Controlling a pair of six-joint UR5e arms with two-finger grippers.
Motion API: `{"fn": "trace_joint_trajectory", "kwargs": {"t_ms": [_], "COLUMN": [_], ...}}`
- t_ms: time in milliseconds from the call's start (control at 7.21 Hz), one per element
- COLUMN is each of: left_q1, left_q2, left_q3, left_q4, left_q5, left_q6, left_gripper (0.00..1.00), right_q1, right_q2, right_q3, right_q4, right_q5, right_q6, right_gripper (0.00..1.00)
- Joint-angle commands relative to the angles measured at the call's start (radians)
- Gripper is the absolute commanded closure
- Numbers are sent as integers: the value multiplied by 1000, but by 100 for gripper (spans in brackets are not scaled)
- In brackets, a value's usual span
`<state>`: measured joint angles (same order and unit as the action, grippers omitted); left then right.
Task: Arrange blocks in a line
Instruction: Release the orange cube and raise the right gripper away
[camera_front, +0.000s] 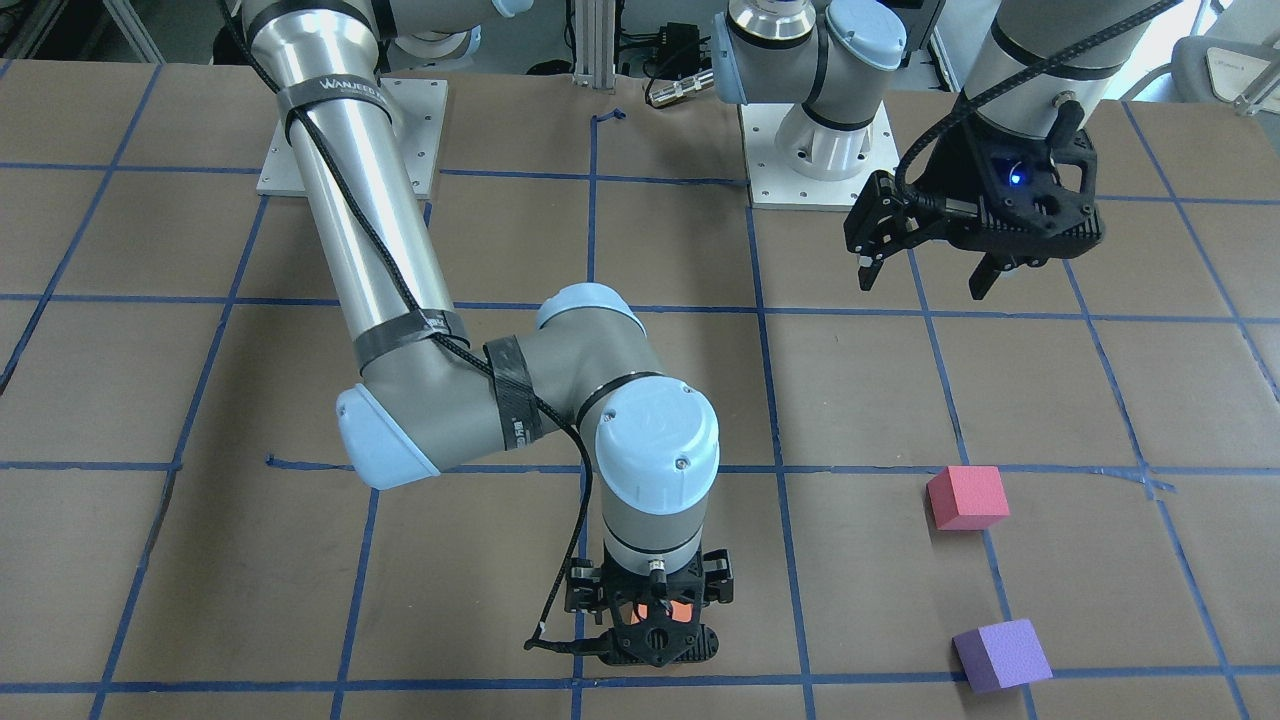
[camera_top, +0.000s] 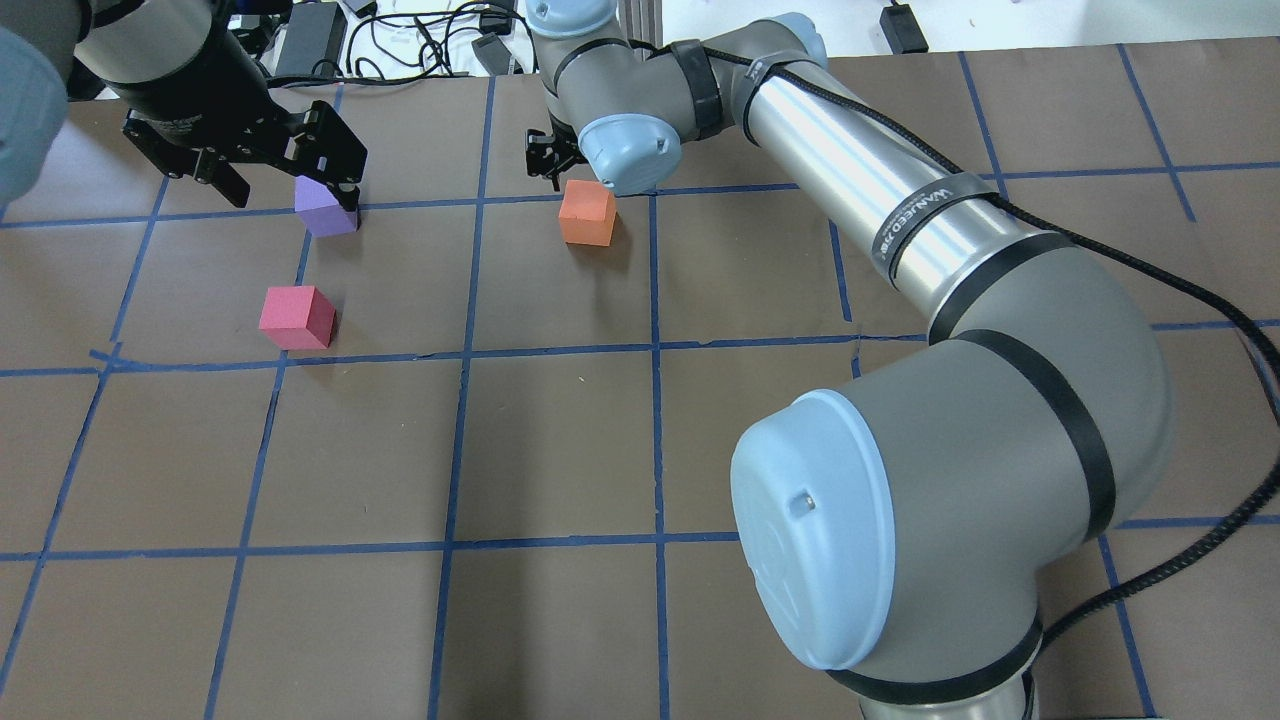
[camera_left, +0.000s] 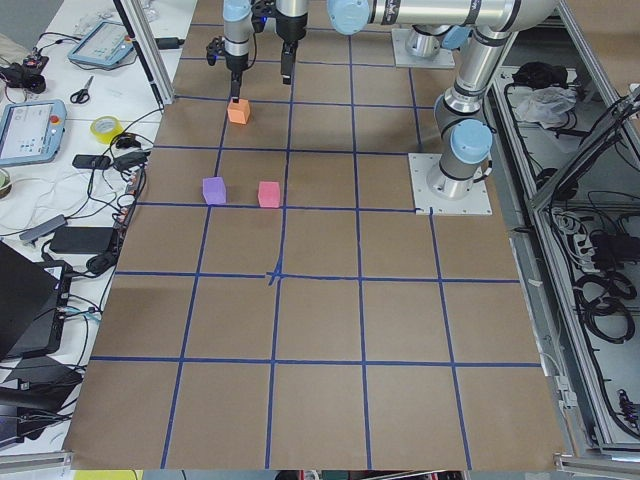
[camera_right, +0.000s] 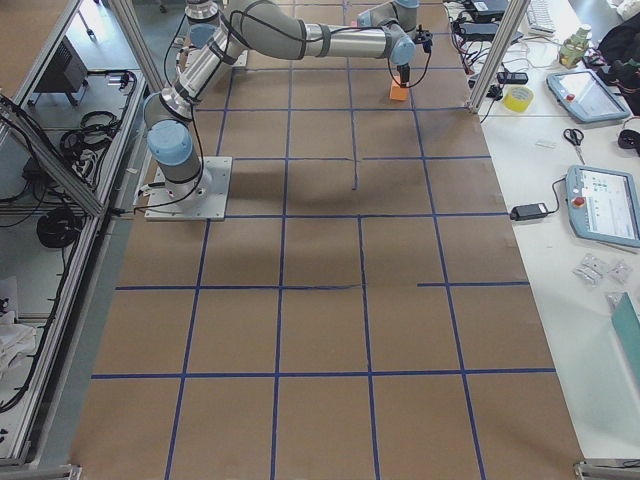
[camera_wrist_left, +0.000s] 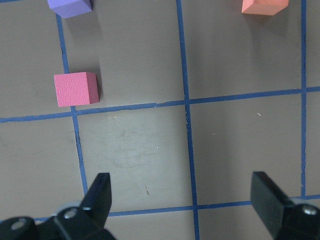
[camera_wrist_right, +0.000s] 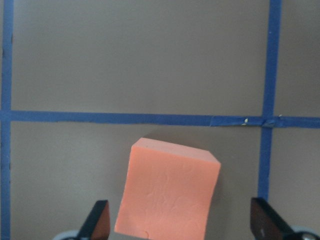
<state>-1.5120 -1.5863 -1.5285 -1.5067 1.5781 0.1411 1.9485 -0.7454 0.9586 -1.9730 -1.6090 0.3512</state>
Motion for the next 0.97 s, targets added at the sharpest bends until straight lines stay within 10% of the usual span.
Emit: {"fn": "trace_joint_trajectory", "kwargs": {"t_ms": [0, 832], "left_q1": [-1, -112], "left_q2": [-10, -240], "left_q3": [11, 67], "left_q4": [-1, 218], "left_q5": [-3, -89], "left_q6": [0, -70], "left_gripper": [0, 0], "right_q1": [-49, -194], "right_q2": [-151, -629], "right_q3": [2, 179], "right_q4": [117, 555], "right_q5": [-6, -19], "right_q6": [-11, -156], "right_gripper": [0, 0]}}
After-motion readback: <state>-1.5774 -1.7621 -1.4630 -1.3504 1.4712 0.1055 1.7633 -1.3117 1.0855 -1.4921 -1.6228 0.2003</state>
